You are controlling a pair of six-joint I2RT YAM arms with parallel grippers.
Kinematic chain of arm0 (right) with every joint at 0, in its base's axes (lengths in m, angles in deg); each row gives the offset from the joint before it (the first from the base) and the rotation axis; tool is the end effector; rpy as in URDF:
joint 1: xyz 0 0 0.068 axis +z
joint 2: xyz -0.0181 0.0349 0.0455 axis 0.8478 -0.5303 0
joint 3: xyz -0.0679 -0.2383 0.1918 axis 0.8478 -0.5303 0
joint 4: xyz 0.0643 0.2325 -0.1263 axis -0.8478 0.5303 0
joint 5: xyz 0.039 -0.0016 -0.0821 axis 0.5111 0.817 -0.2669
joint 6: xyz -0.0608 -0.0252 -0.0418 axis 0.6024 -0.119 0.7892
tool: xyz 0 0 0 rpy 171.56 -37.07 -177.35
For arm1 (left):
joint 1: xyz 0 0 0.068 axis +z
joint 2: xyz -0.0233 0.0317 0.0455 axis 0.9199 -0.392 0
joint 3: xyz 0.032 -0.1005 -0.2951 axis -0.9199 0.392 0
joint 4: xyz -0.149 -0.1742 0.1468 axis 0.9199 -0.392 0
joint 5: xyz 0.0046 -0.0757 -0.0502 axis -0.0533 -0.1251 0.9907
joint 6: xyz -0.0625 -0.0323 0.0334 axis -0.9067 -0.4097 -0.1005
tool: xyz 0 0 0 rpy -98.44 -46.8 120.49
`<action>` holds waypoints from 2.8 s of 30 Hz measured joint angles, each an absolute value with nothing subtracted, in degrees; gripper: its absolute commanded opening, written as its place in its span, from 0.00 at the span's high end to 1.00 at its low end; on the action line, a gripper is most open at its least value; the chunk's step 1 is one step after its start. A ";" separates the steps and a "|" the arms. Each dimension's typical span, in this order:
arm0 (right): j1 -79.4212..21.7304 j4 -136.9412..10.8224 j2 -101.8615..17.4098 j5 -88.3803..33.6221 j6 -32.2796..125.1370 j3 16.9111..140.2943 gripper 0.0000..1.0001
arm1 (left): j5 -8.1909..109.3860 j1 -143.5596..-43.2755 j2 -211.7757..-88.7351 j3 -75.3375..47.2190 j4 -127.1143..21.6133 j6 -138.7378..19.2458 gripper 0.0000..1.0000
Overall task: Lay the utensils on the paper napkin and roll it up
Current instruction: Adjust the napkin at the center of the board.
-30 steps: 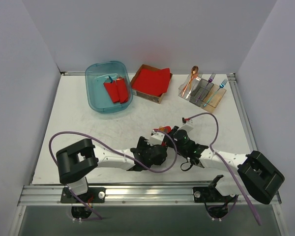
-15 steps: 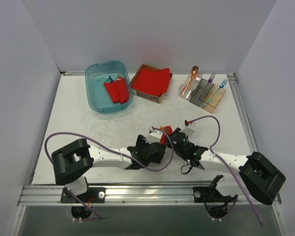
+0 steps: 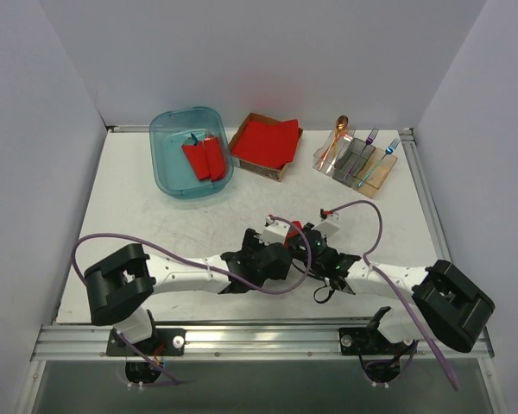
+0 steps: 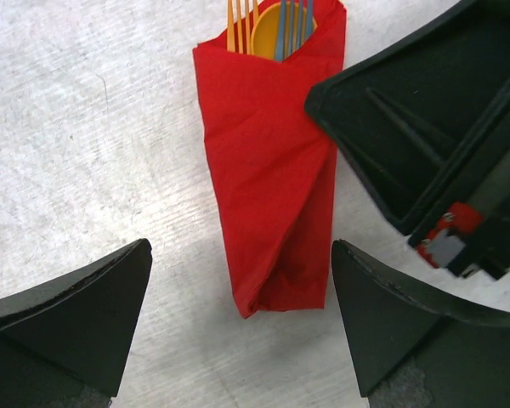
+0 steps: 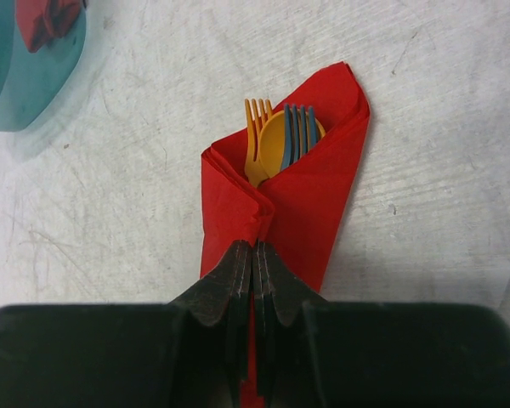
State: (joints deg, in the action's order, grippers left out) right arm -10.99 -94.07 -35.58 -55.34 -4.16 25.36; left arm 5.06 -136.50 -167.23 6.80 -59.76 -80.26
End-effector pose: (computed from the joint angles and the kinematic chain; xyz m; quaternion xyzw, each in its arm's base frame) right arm 0.2012 0.1815 0.1924 0.1727 0.8019 0.3475 0.4543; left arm 0.1611 -0.3175 0.2044 0.1689 0.8704 -0.0882 0.4540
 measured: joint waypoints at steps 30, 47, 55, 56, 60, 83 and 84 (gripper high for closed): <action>-11.41 -91.58 -35.88 -58.09 -5.30 25.75 1.00 | 3.59 -137.46 -175.36 3.96 -63.13 -88.68 0.05; -10.62 -90.64 -34.05 -58.00 -5.61 24.79 1.00 | 5.21 -133.18 -173.85 8.72 -58.41 -89.84 0.03; -10.58 -92.17 -37.17 -57.04 -5.19 26.04 1.00 | 6.02 -133.18 -168.82 11.87 -55.67 -83.89 0.02; -10.58 -92.15 -37.48 -57.02 -5.17 26.32 1.00 | 6.26 -133.18 -167.99 12.09 -55.02 -83.21 0.02; -10.58 -92.21 -37.94 -56.82 -5.06 27.57 1.00 | 6.87 -133.18 -164.47 12.90 -53.27 -81.14 0.03; -10.68 -91.49 -40.74 -56.78 -5.91 32.27 1.00 | 3.70 -132.15 -164.91 13.95 -52.96 -91.21 0.23; -10.68 -91.51 -40.74 -56.78 -5.93 32.29 1.00 | 3.55 -132.15 -164.91 13.99 -53.03 -91.89 0.31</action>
State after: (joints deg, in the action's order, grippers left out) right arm -10.68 -91.51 -40.74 -56.78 -5.93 32.29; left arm 3.55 -132.15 -164.91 13.99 -53.03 -91.89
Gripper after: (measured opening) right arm 0.029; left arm 0.784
